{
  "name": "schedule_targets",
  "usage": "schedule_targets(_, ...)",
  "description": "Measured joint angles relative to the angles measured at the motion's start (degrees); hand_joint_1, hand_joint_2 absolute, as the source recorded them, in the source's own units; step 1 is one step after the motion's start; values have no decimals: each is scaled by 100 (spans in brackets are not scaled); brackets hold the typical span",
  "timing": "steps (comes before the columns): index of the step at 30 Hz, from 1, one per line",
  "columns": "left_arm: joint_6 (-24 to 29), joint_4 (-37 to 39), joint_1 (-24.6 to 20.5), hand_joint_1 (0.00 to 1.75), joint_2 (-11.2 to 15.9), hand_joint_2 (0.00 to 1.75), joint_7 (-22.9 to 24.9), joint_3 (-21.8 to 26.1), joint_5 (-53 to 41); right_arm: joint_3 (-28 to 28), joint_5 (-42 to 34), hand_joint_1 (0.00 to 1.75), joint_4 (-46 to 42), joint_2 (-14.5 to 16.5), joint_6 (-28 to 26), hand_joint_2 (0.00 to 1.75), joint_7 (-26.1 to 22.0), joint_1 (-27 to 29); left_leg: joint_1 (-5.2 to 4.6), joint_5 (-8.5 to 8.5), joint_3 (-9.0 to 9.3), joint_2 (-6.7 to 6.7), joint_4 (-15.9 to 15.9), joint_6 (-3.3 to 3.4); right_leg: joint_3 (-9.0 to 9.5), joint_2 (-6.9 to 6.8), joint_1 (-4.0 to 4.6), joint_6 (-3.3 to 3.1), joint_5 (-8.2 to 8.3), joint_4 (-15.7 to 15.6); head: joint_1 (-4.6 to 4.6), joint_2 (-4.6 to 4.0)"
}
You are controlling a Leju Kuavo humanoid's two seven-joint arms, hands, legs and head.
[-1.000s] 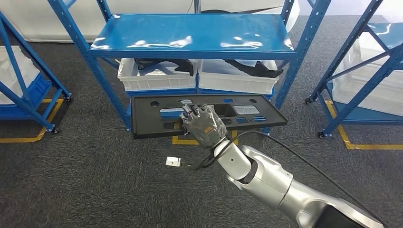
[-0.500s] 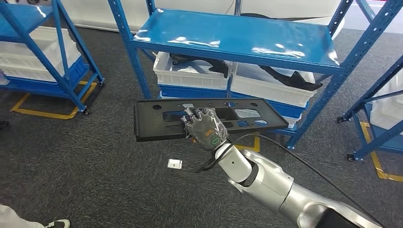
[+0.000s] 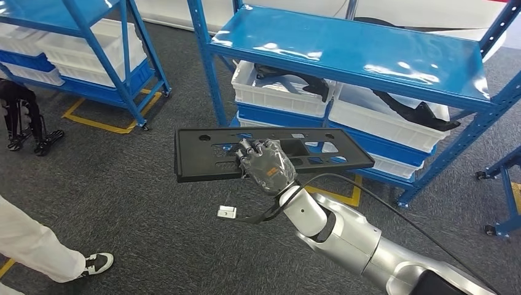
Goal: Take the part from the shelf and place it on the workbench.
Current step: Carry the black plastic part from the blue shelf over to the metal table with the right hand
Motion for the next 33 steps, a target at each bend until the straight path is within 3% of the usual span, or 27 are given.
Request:
schedule_targets(1, 4, 0, -5, 0, 0, 175, 1, -1, -3, -1, 2, 175, -8, -3, 0, 175, 2, -1, -22, 33, 82, 47, -170, 36, 9, -45, 23, 32, -14, 1, 5, 0)
schedule_targets(3, 6, 0, 0, 0, 0, 175, 2, -3, -11, -2, 7, 175, -27, -7, 0, 175, 5, -2, -44, 30, 79, -49, -202, 120, 28, -148, 35, 90, -33, -5, 19, 1)
schedule_targets(5, 10, 0, 16, 0, -1, 175, 4, -3, -15, -10, 25, 175, -58, -11, 0, 175, 11, -4, -30, 49, 78, -170, -213, 202, -4, -61, 8, 143, -151, 125, 22, 1)
schedule_targets(7, 21, 0, 7, 0, 1, 175, 5, -4, -16, -18, 59, 175, -81, -21, -3, 175, 17, 0, -10, 66, 87, -287, -224, 277, -267, 197, -10, 164, -483, 716, 28, 0)
schedule_targets(9, 27, 0, -5, 0, 0, 175, 4, -6, -17, -19, 116, 175, -89, -37, -27, 175, 19, 24, -16, 68, 87, -422, -222, 314, -680, 343, -4, 160, -812, 1538, 33, -1)
schedule_targets(10, 26, 0, -1, 0, -1, 175, 3, -9, -18, -19, 153, 175, -89, -47, -49, 175, 20, 40, -19, 68, 88, -502, -219, 319, -813, 368, 0, 157, -842, 1764, 33, -1)
schedule_targets(11, 24, 0, 7, 0, -2, 175, 3, -13, -19, -19, 194, 175, -90, -54, -84, 175, 21, 53, -20, 68, 90, -583, -214, 320, -851, 380, 0, 151, -765, 1774, 33, 0)
schedule_targets(13, 22, 0, 13, 0, -2, 175, 3, -23, -22, -26, 262, 175, -103, -60, -181, 175, 27, 63, -15, 65, 97, -742, -198, 312, -606, 469, -16, 135, -355, 1155, 34, 0)
schedule_targets(15, 22, 0, 0, 0, -3, 175, 3, -38, -26, -43, 313, 175, -128, -61, -314, 175, 41, 63, -30, 50, 80, -885, -166, 277, -272, 700, -43, 124, -37, 391, 33, -1)
schedule_targets(17, 22, 0, -3, 0, -3, 175, 3, -51, -32, -62, 350, 175, -153, -59, -439, 175, 60, 69, -34, 47, 44, -1003, -152, 213, -157, 787, -37, 99, 18, 123, 26, 0)
schedule_targets(18, 22, 0, 7, 0, -2, 175, 3, -56, -38, -71, 363, 175, -167, -53, -484, 175, 66, 71, -19, 54, 27, -1058, -161, 176, -154, 720, -32, 71, 23, 121, 22, 0)
schedule_targets(19, 22, 0, 21, 0, 3, 175, 4, -58, -44, -83, 369, 175, -181, -43, -514, 175, 73, 70, -6, 47, 14, -1045, -149, 143, -148, 660, -30, 37, 31, 113, 22, 1)
schedule_targets(21, 22, 0, 35, 0, 7, 175, 5, -62, -63, -119, 372, 175, -212, -19, -548, 175, 80, 65, -5, -109, -109, -784, 110, 71, -130, 537, -43, -33, 44, 94, 7, 1)
schedule_targets(23, 22, 0, 14, 0, 5, 175, 7, -65, -75, -148, 369, 175, -231, -8, -567, 175, 80, 68, -2, -478, -457, -449, 854, 6, -115, 410, -38, -76, 32, 90, -12, 0)
schedule_targets(25, 22, 0, -3, 0, 4, 175, 14, -67, -81, -152, 361, 175, -236, -7, -574, 175, 78, 84, 22, -731, -811, -350, 1562, -34, -106, 274, -32, -89, 14, 91, -15, -1)
schedule_targets(26, 22, 0, -2, 0, 5, 175, 18, -67, -84, -153, 356, 175, -236, -5, -576, 175, 75, 95, 30, -708, -850, -331, 1632, -44, -99, 209, -33, -84, 3, 92, -15, 0)
schedule_targets(27, 21, 0, -1, 0, 5, 175, 20, -68, -88, -156, 351, 175, -237, -3, -578, 175, 72, 102, 35, -573, -755, -301, 1437, -46, -85, 147, -35, -72, -11, 93, -16, 0)
schedule_targets(30, 21, 0, -15, 0, 8, 175, 21, -70, -95, -190, 322, 175, -242, 8, -602, 175, 63, 104, 3, -51, -135, -33, 208, 9, -14, -30, -8, 5, -75, 97, -16, 0)
schedule_targets(32, 22, 0, -25, 0, 7, 175, 21, -71, -98, -215, 307, 175, -245, 16, -640, 175, 59, 103, -42, 27, 0, 24, -100, 82, 19, -125, 29, 62, -108, 91, -3, 0)
schedule_targets(33, 22, 0, -23, 0, 7, 175, 21, -72, -99, -223, 305, 175, -246, 26, -660, 175, 57, 102, -55, 31, -11, -48, -102, 123, 36, -176, 35, 91, -119, 80, 3, 0)
